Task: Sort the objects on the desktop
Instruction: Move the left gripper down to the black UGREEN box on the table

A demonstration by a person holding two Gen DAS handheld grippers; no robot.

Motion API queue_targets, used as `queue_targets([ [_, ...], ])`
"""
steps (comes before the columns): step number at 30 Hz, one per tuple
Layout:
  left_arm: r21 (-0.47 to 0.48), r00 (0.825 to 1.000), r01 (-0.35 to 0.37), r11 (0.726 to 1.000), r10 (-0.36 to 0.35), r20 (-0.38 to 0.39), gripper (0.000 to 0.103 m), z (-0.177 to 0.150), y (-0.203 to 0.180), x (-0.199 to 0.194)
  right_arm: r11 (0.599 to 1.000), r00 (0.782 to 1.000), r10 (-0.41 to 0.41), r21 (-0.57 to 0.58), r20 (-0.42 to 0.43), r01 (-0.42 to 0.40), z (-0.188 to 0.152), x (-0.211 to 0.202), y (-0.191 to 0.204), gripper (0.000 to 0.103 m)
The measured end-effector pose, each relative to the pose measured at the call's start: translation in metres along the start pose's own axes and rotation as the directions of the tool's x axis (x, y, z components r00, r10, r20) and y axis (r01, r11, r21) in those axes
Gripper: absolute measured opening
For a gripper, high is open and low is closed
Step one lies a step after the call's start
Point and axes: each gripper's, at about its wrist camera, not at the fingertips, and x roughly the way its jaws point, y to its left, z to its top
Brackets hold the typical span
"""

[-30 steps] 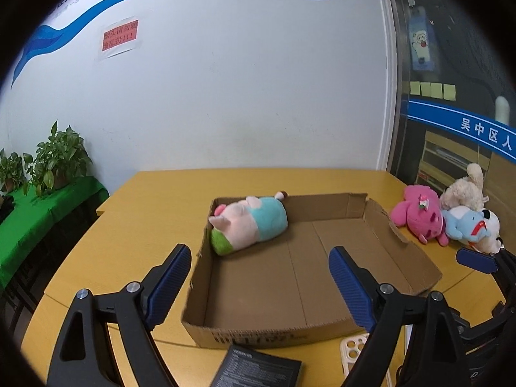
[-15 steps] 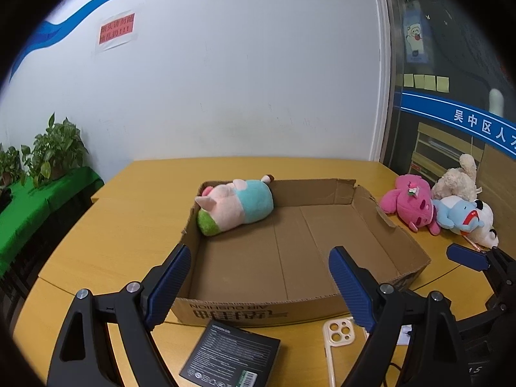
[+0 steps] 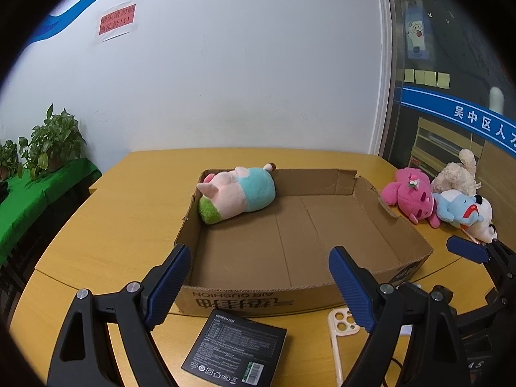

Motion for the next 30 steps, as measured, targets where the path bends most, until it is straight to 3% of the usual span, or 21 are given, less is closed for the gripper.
queue_targets([
  [8, -0.010, 0.997, 0.050, 0.999, -0.051, -0.058, 0.088, -0.016, 0.010, 0.007, 1.000, 0.999, 0.021, -0.008, -0.035, -0.021, -0.016, 0.009, 0.001, 0.103],
  [12, -0.025, 0.989, 0.070, 0.997, -0.073, -0.130, 0.088, -0.036, 0.017, 0.016, 0.998, 0.993, 0.055, -0.018, -0.109, -0.058, -0.046, 0.020, -0.002, 0.103],
  [15, -0.046, 0.979, 0.085, 0.995, -0.092, -0.183, 0.088, -0.052, 0.023, 0.023, 0.994, 0.970, 0.107, 0.002, -0.218, -0.109, -0.079, 0.035, -0.006, 0.103],
  [19, -0.037, 0.965, 0.101, 0.994, -0.106, -0.240, 0.088, -0.071, 0.025, 0.030, 0.989, 0.945, 0.145, 0.038, -0.294, -0.140, -0.104, 0.050, -0.002, 0.103],
  [26, -0.079, 0.943, 0.106, 0.991, -0.125, -0.309, 0.088, -0.085, 0.056, 0.046, 0.973, 0.928, 0.224, 0.006, -0.298, -0.233, -0.103, 0.061, 0.027, 0.103],
  [30, -0.144, 0.914, 0.136, 0.980, -0.180, -0.363, 0.086, -0.093, 0.083, 0.064, 0.945, 0.901, 0.299, -0.031, -0.315, -0.325, -0.101, 0.063, 0.055, 0.103],
])
